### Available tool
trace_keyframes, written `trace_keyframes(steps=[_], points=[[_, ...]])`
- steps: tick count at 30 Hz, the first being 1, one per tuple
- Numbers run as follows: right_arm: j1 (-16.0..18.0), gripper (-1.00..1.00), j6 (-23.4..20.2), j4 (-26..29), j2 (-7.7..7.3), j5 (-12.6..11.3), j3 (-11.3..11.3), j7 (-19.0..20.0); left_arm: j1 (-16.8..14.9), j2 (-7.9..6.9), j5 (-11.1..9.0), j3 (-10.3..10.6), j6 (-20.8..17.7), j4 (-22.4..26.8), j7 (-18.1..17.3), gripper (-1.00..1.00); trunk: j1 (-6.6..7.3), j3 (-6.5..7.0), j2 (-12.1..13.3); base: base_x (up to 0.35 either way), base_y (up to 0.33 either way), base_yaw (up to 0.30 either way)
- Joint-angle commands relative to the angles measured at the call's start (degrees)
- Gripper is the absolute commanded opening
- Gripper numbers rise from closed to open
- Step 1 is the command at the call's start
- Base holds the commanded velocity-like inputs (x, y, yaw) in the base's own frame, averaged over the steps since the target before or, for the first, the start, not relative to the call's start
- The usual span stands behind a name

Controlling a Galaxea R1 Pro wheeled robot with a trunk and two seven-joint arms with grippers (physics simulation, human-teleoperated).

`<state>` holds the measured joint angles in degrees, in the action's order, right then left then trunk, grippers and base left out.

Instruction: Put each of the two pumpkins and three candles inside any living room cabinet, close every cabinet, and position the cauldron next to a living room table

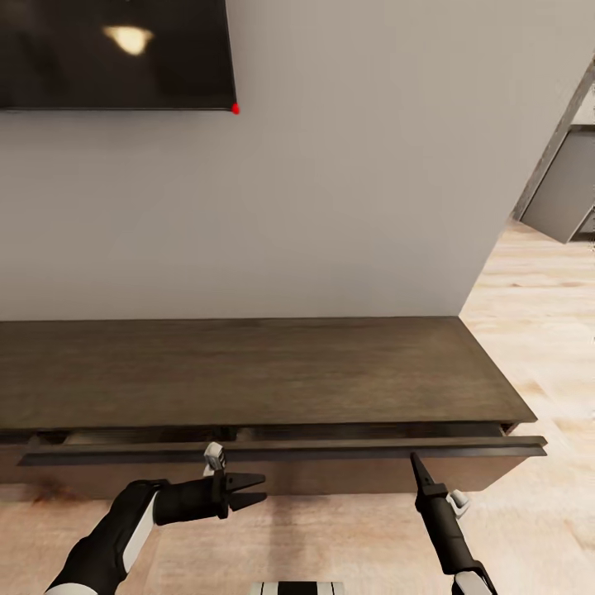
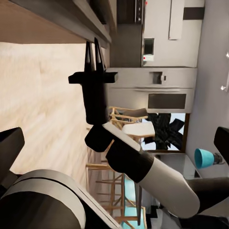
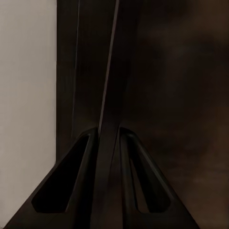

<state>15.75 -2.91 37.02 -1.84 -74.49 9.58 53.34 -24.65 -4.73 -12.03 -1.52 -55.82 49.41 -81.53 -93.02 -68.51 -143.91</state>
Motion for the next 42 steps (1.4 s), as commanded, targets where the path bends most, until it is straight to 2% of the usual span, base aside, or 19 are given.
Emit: trace_keyframes(steps=[1,42], points=[[-0.02,-1.00,-0.38,-0.11,0.00,-0.12,-0.35,0.27,-0.03,-0.01,-0.10,-0.01,-0.60,0.05,-0.12,1.00,0.04,-0.05,-0.02,-0.202,0.000,0.000],[-0.02,-1.00,-0.43,-0.11,0.00,-0.12,-0.38,0.27,-0.05,-0.02,-0.10,-0.24,-0.60,0.27,-0.12,1.00,0.04,-0.05,-0.02,-0.073,0.000,0.000]])
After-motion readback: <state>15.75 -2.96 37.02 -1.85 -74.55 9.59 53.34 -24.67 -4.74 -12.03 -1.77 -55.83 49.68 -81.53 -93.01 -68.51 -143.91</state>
